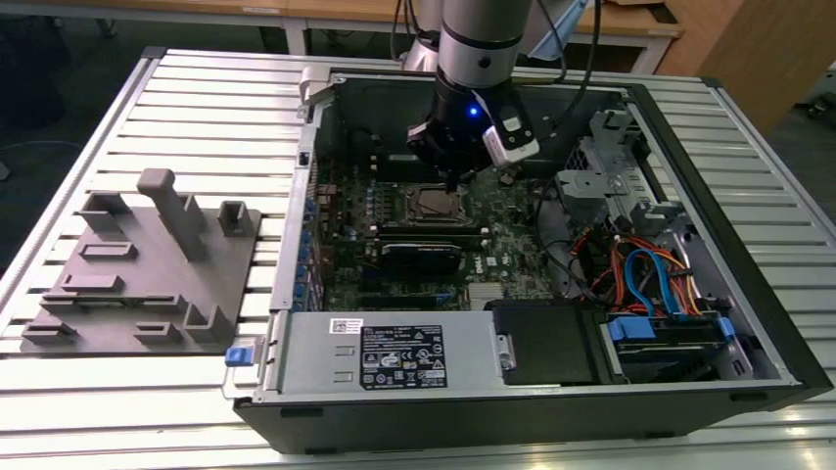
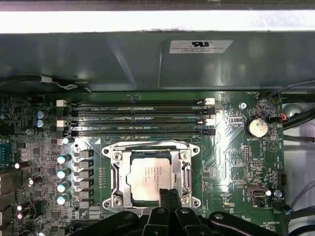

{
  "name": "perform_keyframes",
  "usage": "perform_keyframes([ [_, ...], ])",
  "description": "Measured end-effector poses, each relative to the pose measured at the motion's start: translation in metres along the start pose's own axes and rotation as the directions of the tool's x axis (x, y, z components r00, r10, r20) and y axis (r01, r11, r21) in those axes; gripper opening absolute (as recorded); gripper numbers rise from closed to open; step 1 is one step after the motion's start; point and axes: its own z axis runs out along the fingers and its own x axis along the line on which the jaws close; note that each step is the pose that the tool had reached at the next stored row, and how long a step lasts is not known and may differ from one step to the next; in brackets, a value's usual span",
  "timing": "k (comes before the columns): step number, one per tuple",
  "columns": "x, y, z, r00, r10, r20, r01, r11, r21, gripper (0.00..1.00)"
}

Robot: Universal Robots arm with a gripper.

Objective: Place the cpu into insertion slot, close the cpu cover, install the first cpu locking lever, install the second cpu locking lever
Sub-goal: 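Install the second cpu locking lever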

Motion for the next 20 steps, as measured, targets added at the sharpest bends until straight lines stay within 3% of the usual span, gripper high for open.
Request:
perform_keyframes([
  [5,0.0000,-0.0003,0.0000,1.0000,0.000,-0.0006,0.000,1.0000,-0.0005,0.11],
  [8,-0.0002,-0.0036,-0.0002,1.0000,0.001,-0.0052,-0.001,0.9998,-0.0218,0.11],
  [9,-0.0002,-0.0051,-0.0002,1.0000,0.001,-0.0060,-0.001,0.9997,-0.0247,0.11],
  [14,-0.0005,-0.0127,-0.0006,1.0000,0.001,-0.0079,-0.001,0.9997,-0.0254,0.11],
  [20,-0.0009,-0.0189,-0.0008,0.9998,0.001,-0.0192,-0.002,0.9997,-0.0251,0.11],
])
